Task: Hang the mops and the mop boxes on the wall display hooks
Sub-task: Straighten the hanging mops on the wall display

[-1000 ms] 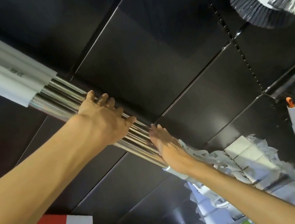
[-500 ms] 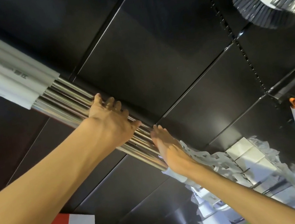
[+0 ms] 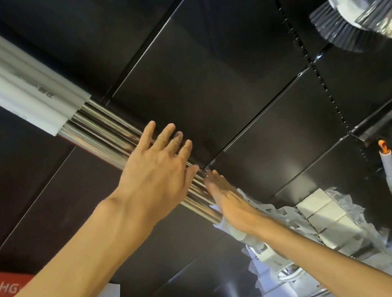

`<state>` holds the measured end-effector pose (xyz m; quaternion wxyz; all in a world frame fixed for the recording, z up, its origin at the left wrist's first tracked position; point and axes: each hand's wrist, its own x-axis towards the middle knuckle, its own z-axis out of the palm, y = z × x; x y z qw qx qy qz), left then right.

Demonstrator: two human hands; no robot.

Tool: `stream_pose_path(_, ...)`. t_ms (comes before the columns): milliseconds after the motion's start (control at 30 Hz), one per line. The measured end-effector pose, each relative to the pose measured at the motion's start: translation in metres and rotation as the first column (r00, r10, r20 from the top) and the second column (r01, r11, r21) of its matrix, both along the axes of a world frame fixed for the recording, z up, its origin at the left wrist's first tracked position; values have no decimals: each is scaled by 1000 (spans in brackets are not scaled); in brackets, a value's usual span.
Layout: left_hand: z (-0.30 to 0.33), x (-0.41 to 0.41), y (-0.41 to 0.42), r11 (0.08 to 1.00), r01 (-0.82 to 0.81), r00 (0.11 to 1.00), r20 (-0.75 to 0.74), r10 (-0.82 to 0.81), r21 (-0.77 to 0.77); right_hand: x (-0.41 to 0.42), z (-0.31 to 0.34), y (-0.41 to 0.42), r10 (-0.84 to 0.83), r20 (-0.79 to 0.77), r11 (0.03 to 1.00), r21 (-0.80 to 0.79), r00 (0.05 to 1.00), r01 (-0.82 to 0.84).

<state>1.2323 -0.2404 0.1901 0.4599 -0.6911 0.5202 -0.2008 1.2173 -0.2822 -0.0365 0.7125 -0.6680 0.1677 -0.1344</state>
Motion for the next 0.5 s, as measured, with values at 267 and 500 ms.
stream_pose_path(267,-59,-1,117,700,154,892,-207,-402,-697,-15,13,-4,-78,10,997,3,997,78)
stream_pose_path(500,-132,28,145,201,-694,532,-681,-503,-691,-14,17,-7,-92,48,996,11,995,92)
